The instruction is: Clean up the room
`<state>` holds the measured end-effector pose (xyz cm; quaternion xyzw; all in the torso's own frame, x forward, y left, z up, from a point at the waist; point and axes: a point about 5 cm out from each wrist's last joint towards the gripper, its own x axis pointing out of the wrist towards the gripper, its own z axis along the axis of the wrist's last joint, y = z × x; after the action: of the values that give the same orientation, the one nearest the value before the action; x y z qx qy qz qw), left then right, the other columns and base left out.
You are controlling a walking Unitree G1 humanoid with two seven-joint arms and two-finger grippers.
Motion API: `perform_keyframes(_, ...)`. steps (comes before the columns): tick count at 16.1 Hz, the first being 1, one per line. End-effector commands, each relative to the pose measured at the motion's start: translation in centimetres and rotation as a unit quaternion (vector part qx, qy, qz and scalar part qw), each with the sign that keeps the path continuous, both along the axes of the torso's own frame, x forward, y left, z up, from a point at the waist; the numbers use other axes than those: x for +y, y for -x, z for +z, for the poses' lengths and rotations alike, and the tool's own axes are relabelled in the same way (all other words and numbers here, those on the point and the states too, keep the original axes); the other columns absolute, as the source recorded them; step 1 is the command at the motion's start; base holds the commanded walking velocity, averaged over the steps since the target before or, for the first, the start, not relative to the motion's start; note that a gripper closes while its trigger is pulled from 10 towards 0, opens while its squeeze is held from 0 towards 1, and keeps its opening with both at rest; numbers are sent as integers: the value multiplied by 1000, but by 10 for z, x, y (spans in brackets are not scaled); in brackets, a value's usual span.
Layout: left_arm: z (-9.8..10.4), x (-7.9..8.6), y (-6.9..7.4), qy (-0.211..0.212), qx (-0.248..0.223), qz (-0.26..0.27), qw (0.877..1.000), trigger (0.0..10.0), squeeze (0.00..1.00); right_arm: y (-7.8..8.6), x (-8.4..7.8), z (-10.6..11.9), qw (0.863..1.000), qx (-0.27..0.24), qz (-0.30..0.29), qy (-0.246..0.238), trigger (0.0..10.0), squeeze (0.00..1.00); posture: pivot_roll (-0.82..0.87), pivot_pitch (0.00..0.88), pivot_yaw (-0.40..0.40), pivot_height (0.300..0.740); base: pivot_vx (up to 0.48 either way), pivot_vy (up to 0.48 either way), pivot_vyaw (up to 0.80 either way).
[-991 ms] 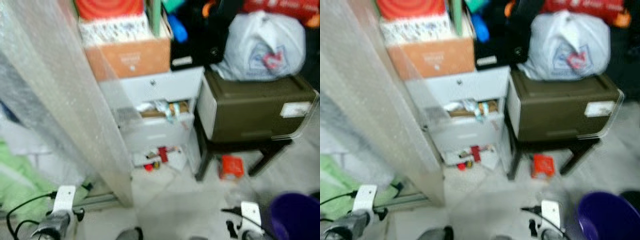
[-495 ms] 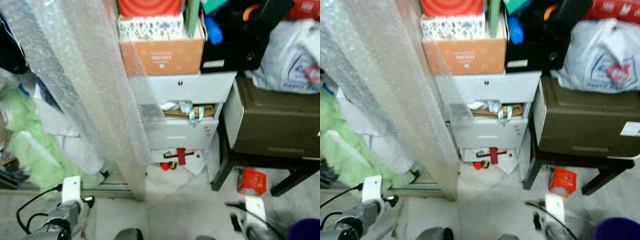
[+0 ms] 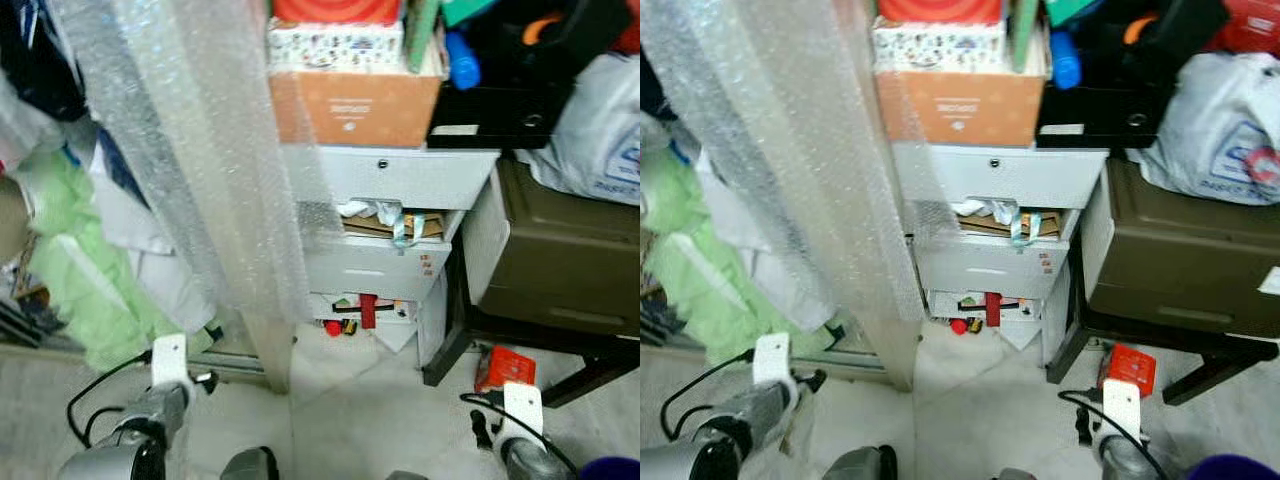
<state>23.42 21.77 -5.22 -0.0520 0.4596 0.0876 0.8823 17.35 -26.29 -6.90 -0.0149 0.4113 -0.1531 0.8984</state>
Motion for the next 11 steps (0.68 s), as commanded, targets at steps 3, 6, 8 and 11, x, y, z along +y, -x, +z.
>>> perform_keyframes(3, -2, 4, 5, -13, 7, -6, 1000, 10000, 0, 7, 8, -6, 1000, 14, 24, 6, 10000, 0, -104, 45, -15, 740, 0, 0, 0)
perform_keyframes(6, -5, 3, 9, -9, 12, -5, 1000, 10000, 0, 32, 11, -16, 998, 43, 40, 10, 10000, 0, -101, 51, -19, 740, 0, 0, 0)
perform_keyframes(8, -6, 4, 10, -13, 14, -12, 1000, 10000, 0, 55, 12, -23, 997, 63, 40, 9, 10000, 0, -102, 56, -13, 740, 0, 0, 0)
perform_keyframes(11, -5, 7, 10, -24, 15, -28, 999, 10000, 0, 86, 14, -31, 995, 90, 43, 10, 10000, 0, -107, 58, -1, 740, 0, 0, 0)
